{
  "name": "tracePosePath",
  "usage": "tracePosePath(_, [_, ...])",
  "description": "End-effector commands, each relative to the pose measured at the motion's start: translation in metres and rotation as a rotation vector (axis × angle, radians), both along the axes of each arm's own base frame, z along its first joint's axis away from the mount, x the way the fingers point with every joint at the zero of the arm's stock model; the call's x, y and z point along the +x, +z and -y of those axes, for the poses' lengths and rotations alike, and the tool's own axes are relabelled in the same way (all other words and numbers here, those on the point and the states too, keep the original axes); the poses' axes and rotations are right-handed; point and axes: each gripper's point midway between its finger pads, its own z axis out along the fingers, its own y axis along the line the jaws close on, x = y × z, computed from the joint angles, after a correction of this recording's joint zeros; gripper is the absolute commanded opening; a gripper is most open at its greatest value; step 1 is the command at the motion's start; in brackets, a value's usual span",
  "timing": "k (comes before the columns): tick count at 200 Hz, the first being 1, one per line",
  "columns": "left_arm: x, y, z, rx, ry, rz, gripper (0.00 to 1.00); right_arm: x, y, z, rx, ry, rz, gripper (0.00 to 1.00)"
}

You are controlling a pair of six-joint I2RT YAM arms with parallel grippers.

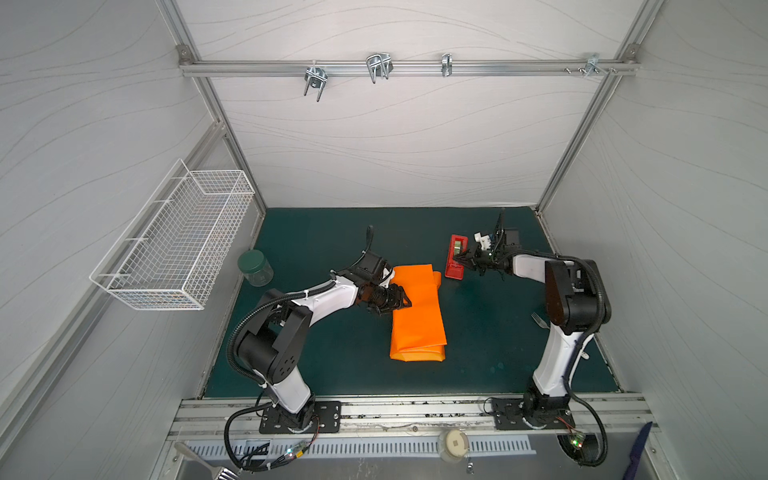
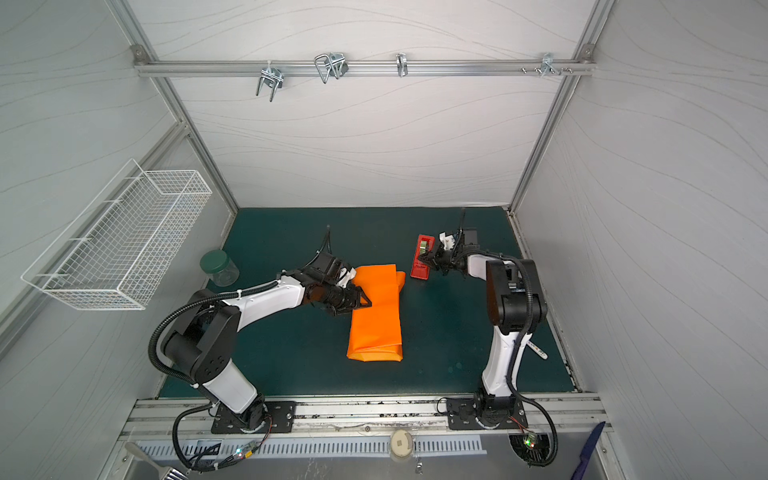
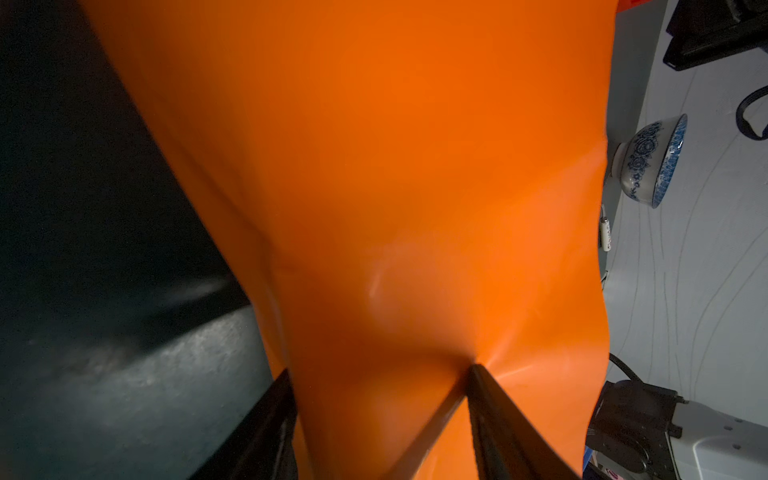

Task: Wrap the gift box in paper
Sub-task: 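Grasp the clear tape end at the dispenser with the right gripper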

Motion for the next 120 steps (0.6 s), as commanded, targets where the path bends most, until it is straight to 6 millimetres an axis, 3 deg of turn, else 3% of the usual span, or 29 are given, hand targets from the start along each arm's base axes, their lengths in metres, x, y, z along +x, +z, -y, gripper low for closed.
tracePosePath(1, [-0.027,-0.058,-0.039,0.238,0.016,-0.103,0.63,0.005,0.016,-0.003,0.074,0.001,0.026,0.00])
tracePosePath(47, [-0.026,-0.057,-0.039,0.238,0.017,-0.099,0.63,0.002,0.032,-0.007,0.137,-0.001,0.041,0.00])
tracePosePath(120, [-0.026,-0.057,-0.040,0.242,0.017,-0.098,0.63,-0.020,0.039,-0.012,0.186,0.012,0.033,0.00])
